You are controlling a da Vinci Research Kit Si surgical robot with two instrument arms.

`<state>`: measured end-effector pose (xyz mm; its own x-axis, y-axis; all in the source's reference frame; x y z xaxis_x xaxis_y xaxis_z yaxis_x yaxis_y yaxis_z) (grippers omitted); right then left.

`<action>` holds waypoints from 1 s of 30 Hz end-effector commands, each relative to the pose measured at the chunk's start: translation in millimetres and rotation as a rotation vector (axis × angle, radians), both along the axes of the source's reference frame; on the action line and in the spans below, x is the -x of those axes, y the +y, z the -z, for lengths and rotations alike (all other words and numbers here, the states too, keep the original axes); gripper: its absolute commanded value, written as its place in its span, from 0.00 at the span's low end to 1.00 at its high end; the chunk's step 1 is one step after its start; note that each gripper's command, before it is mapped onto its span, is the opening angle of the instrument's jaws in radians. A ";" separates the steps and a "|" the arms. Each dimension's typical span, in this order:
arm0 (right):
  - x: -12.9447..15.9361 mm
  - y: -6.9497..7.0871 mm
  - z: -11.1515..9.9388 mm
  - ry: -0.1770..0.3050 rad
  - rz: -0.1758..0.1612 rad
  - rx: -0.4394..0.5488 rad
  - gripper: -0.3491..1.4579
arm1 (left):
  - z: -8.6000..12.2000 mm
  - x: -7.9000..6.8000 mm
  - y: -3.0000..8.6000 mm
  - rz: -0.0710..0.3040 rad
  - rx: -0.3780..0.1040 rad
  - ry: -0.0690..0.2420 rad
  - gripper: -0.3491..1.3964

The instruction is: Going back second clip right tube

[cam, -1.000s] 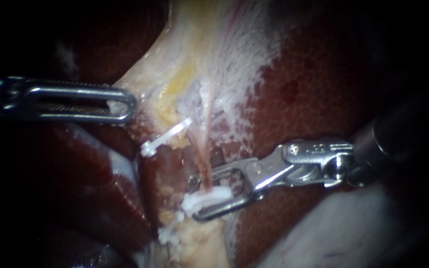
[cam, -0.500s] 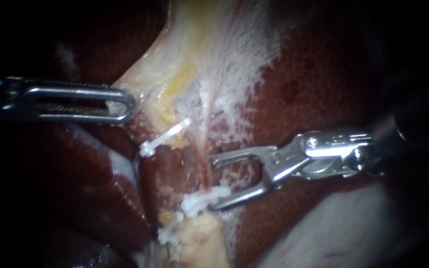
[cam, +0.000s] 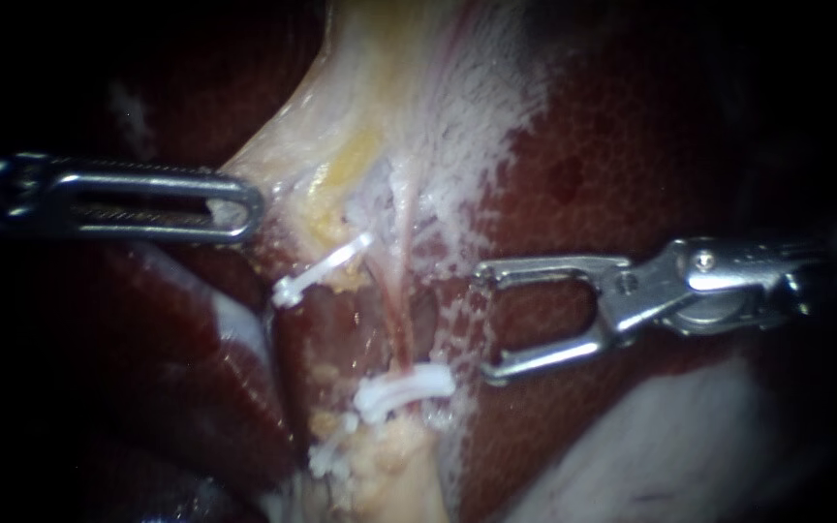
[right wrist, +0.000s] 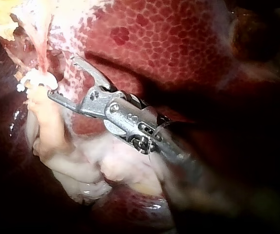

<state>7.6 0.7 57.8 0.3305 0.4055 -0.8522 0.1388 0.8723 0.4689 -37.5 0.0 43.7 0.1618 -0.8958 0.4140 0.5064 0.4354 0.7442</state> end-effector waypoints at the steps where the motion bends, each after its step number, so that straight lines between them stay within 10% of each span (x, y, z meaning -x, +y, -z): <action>1: 0.2 0.1 0.1 0.000 0.001 -0.001 0.53 | -0.1 0.0 0.0 0.001 0.000 -0.003 0.00; 17: 1.3 0.4 1.0 0.010 0.010 0.016 0.53 | -1.7 0.0 0.2 -0.003 0.001 0.005 0.00; 30: 1.6 0.3 1.1 0.011 0.012 0.016 0.53 | -8.4 2.5 -0.9 -0.038 -0.002 0.040 0.00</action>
